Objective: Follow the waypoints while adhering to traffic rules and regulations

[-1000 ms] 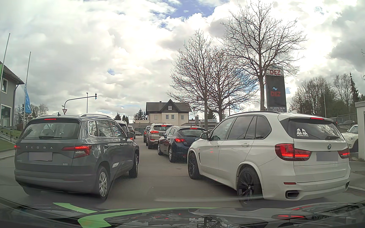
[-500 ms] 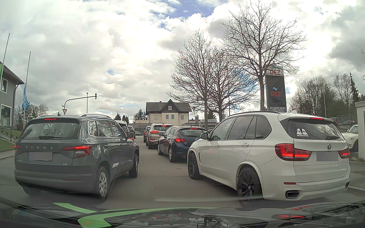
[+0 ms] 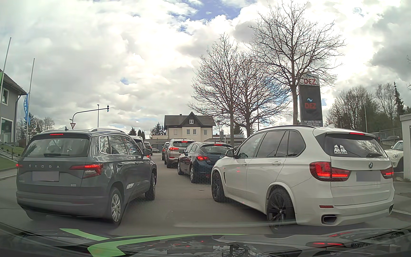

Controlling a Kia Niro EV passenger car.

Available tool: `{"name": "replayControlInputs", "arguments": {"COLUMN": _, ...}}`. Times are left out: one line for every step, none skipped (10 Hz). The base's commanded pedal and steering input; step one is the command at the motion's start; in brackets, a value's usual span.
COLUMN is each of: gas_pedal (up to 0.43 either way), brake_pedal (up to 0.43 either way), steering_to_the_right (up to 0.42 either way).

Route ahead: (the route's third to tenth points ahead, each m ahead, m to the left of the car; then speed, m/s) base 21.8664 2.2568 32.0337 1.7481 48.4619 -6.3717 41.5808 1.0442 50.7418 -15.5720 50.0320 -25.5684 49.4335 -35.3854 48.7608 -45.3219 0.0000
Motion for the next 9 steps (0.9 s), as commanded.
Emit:
{"name": "replayControlInputs", "arguments": {"gas_pedal": 0.0, "brake_pedal": 0.287, "steering_to_the_right": 0.572}}
{"name": "replayControlInputs", "arguments": {"gas_pedal": 0.0, "brake_pedal": 0.293, "steering_to_the_right": 0.572}}
{"name": "replayControlInputs", "arguments": {"gas_pedal": 0.0, "brake_pedal": 0.293, "steering_to_the_right": 0.571}}
{"name": "replayControlInputs", "arguments": {"gas_pedal": 0.0, "brake_pedal": 0.287, "steering_to_the_right": 0.571}}
{"name": "replayControlInputs", "arguments": {"gas_pedal": 0.0, "brake_pedal": 0.293, "steering_to_the_right": 0.571}}
{"name": "replayControlInputs", "arguments": {"gas_pedal": 0.0, "brake_pedal": 0.287, "steering_to_the_right": 0.572}}
{"name": "replayControlInputs", "arguments": {"gas_pedal": 0.0, "brake_pedal": 0.293, "steering_to_the_right": 0.57}}
{"name": "replayControlInputs", "arguments": {"gas_pedal": 0.0, "brake_pedal": 0.293, "steering_to_the_right": 0.569}}
{"name": "replayControlInputs", "arguments": {"gas_pedal": 0.0, "brake_pedal": 0.287, "steering_to_the_right": 0.568}}
